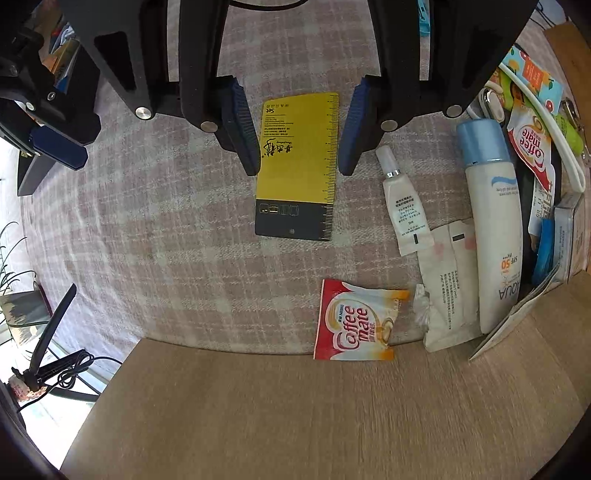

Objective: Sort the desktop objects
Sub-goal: 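Move the left gripper to the yellow ruler card and grasp it, then carry the yellow ruler card into the black tray and open the left gripper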

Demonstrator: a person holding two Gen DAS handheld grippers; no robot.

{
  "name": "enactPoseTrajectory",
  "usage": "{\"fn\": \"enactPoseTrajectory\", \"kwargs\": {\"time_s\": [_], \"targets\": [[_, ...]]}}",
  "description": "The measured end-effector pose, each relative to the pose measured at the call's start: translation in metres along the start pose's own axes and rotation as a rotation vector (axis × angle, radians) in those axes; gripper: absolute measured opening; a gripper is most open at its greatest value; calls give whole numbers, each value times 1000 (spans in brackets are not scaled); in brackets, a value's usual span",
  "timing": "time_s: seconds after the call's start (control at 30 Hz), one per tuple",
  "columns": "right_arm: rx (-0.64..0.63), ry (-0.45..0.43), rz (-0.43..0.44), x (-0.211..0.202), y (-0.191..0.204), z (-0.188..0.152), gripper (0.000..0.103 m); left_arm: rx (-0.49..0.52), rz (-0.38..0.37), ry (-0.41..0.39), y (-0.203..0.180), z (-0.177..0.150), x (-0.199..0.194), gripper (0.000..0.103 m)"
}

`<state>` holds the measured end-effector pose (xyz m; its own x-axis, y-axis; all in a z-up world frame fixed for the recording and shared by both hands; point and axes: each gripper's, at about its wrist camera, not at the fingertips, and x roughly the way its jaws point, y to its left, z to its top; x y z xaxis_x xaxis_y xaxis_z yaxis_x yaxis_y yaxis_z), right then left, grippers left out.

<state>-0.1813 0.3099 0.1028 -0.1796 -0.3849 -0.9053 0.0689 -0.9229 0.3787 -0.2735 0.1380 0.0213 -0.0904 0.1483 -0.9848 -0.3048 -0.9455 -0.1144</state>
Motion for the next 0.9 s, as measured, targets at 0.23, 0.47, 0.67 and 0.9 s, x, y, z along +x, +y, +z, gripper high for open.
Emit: {"fn": "enactPoseTrajectory", "kwargs": {"time_s": [0.23, 0.47, 0.67, 0.9], "targets": [[50, -9, 25, -13, -29, -9, 54, 30, 64, 22, -15, 1, 17, 54], [105, -48, 87, -42, -49, -35, 54, 47, 119, 28, -21, 2, 23, 58], [128, -77, 118, -64, -60, -63, 54, 62, 119, 31, -30, 0, 25, 47], [133, -105, 117, -81, -72, -83, 54, 39, 103, 30, -26, -6, 25, 46]]}}
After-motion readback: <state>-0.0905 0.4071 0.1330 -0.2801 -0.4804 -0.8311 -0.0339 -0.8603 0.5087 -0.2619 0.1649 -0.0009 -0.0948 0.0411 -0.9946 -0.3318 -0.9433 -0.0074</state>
